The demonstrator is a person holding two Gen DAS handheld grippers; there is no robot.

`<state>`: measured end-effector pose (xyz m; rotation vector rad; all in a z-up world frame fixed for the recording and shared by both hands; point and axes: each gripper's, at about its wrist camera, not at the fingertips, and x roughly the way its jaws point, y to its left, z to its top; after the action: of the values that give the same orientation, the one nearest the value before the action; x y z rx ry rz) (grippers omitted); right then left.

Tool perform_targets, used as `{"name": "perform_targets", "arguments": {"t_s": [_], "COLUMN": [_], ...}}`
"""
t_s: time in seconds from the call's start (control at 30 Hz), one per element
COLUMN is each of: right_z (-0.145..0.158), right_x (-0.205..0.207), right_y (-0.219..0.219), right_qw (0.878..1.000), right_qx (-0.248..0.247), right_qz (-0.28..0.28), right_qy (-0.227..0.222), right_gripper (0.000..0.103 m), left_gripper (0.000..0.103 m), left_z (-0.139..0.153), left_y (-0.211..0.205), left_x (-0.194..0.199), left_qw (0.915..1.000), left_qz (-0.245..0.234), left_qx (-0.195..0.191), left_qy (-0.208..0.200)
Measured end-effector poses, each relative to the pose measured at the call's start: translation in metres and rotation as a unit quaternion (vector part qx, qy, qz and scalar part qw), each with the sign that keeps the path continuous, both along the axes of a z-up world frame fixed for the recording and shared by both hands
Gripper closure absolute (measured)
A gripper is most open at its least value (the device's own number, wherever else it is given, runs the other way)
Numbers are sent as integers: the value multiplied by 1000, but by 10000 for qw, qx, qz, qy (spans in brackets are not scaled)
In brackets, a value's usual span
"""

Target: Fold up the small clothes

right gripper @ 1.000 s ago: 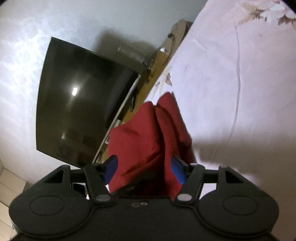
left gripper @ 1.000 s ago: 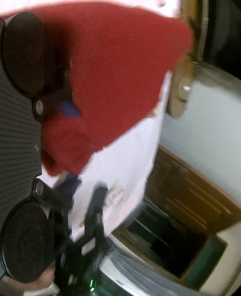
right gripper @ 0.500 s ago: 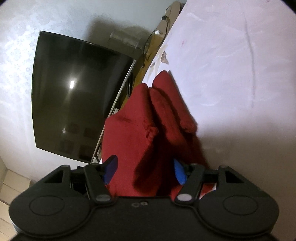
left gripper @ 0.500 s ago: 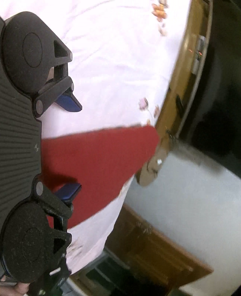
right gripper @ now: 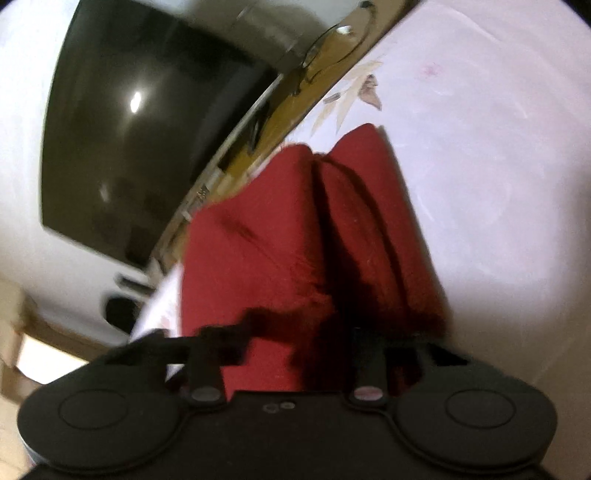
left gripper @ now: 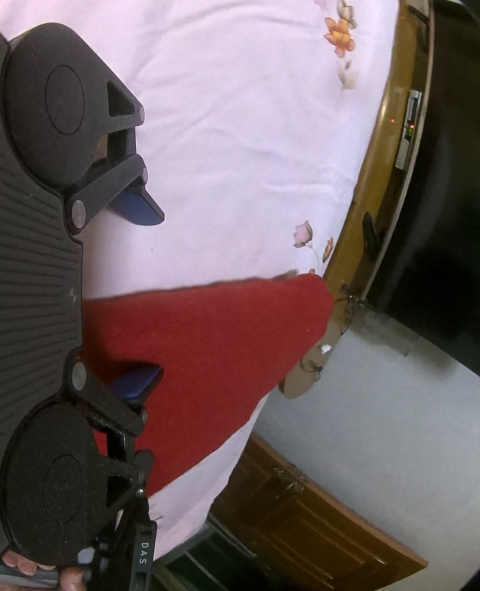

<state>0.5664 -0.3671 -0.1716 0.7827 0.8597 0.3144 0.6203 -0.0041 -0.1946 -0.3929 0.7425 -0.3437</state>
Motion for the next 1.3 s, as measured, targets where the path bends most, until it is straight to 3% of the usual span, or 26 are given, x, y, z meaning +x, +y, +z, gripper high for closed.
{"name": "perform_targets", "arguments": {"t_s": [0.1, 0.2, 0.27, 0.37, 0.43, 0.53, 0.73, 0.8, 0.87, 0.97, 1.13, 1.2, 1.3], "right_z": [21, 46, 55, 44, 14, -5, 12, 1, -7, -1, 18, 24, 22], "right_x": [-12, -28, -34, -36, -29, -36, -41, -34, -32, -35, -47, -56, -71], "right_y": [9, 12, 9, 2, -3, -15, -9, -8, -15, -12, -21, -22, -19], "right_qw": [9971, 9920, 9902, 9912, 9943, 9974, 9943, 9939, 9958, 9960, 9973, 9975, 9980], "right_qx": [-518, -758, -827, -942, -981, -459, -783, -943, -680, -645, -553, -554, -582], "right_qz": [104, 97, 66, -22, -158, -407, -270, -249, -344, -402, -294, -153, -53], "right_qy": [-550, -1005, -1123, -930, -390, -377, -664, -513, -499, -462, -381, -413, -247], "right_gripper": [89, 89, 89, 89, 89, 89, 89, 90, 91, 88, 68, 66, 67], "left_gripper": [31, 31, 31, 30, 30, 30, 29, 29, 29, 29, 29, 29, 29], "left_z": [13, 29, 31, 14, 2, 9, 5, 8, 11, 18, 28, 25, 12], "left_y": [-2, -6, -8, -22, -20, -21, -23, -29, -32, -24, -1, 3, 0], "left_x": [-4, -7, -3, 11, 14, 14, 14, 17, 15, 7, -31, -45, -56], "left_qw": [9998, 9987, 9987, 9991, 9997, 9995, 9993, 9988, 9978, 9978, 9980, 9975, 9967], "left_qz": [3, 58, 13, -207, -197, -230, -235, -225, -288, -284, -512, -670, -757], "left_qx": [-70, -34, -47, 368, 71, 206, 294, 428, 593, 590, 224, 88, 294], "left_qy": [-169, -498, -506, -18, 109, 86, 64, 81, 7, -133, -285, -222, -75]}}
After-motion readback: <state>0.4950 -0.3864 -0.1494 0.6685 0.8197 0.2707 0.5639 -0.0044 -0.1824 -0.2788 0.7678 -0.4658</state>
